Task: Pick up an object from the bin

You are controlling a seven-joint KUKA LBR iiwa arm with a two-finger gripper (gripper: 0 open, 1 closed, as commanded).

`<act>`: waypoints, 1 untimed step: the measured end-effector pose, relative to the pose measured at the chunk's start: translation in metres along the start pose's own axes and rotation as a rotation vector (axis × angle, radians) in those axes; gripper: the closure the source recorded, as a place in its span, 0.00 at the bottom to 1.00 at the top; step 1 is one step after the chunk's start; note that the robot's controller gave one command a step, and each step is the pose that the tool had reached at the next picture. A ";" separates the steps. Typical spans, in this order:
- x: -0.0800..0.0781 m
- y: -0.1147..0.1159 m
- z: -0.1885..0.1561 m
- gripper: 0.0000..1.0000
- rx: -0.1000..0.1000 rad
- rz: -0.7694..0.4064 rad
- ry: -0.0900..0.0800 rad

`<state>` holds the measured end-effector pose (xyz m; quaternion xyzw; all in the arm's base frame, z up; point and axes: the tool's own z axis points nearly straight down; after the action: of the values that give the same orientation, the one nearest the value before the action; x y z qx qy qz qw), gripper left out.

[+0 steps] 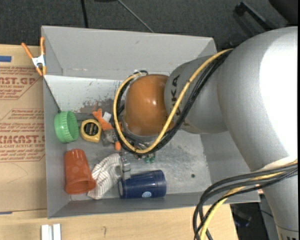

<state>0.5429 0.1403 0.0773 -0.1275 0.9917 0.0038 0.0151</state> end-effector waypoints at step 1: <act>0.033 0.001 0.004 1.00 0.003 0.046 0.023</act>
Offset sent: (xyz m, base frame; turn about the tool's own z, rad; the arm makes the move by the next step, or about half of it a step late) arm 0.0000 0.0000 0.0000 0.0000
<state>0.5106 0.1324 0.0721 -0.1046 0.9945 0.0014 0.0036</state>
